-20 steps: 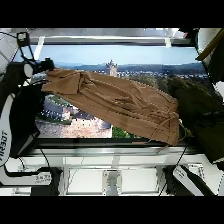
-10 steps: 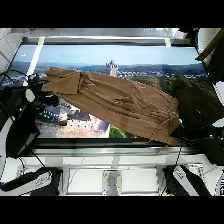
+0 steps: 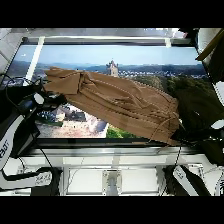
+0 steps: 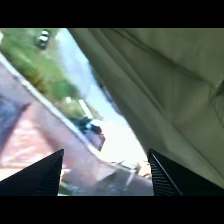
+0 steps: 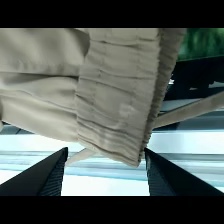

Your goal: Fold the clothes and pants, and hang the long-sleeved shirts on hangers.

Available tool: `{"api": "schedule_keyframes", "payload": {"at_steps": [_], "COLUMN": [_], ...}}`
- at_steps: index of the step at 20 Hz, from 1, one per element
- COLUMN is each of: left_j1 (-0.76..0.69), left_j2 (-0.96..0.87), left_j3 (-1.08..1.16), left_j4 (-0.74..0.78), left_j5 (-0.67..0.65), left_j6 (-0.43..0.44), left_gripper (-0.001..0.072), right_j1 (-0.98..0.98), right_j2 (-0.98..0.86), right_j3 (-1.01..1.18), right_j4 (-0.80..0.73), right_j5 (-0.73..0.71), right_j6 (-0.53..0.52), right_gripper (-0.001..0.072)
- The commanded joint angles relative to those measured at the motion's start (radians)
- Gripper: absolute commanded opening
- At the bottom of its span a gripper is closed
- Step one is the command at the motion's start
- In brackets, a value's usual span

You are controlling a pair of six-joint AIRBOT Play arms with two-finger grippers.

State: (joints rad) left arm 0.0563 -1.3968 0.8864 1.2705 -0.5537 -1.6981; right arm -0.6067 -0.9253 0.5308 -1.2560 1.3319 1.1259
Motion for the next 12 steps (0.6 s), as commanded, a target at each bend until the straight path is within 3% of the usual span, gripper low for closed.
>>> {"api": "schedule_keyframes", "payload": {"at_steps": [1, 6, 10, 12], "left_j1": [-0.04, -0.065, -0.065, -0.065], "left_j2": [-0.035, -0.097, -0.118, -0.119], "left_j3": [-0.002, 0.001, 0.002, 0.002], "left_j4": [-0.066, -0.168, -0.191, -0.191], "left_j5": [0.098, 0.2, 0.203, 0.205], "left_j6": [0.0, 0.0, 0.0, 0.001], "left_gripper": [0.058, 0.058, 0.0554, 0.0257], "right_j1": [0.0, 0.0, 0.0, 0.0], "right_j2": [0.001, 0.001, 0.001, 0.001], "right_j3": [0.0, 0.087, 0.117, 0.117], "right_j4": [-0.004, -0.008, -0.016, -0.03], "right_j5": [0.004, 0.035, 0.038, 0.04], "right_j6": [0.006, 0.005, 0.006, 0.006], "right_gripper": [0.0561, 0.0556, 0.0555, 0.0556]}}
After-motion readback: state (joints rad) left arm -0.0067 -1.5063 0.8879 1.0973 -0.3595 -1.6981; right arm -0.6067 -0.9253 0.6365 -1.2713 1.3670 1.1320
